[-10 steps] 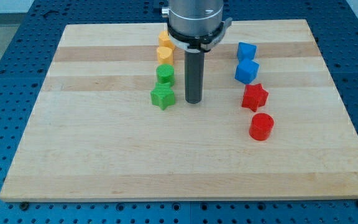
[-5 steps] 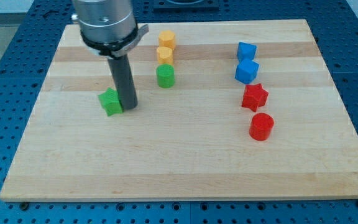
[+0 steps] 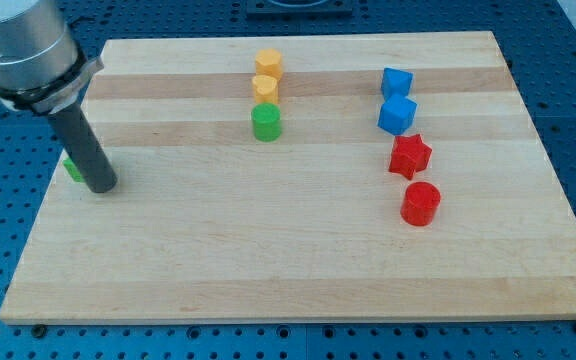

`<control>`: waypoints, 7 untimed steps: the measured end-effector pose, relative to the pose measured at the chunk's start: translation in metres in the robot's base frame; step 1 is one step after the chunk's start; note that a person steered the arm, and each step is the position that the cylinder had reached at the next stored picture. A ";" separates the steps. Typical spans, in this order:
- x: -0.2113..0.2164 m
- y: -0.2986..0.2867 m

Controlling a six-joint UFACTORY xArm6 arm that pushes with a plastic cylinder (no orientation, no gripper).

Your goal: Move green star to the top left

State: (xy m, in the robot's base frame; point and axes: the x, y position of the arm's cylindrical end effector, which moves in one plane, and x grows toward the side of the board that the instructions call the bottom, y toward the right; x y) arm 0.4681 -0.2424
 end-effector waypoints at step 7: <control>-0.100 -0.040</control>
State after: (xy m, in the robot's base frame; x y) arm 0.3685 -0.2823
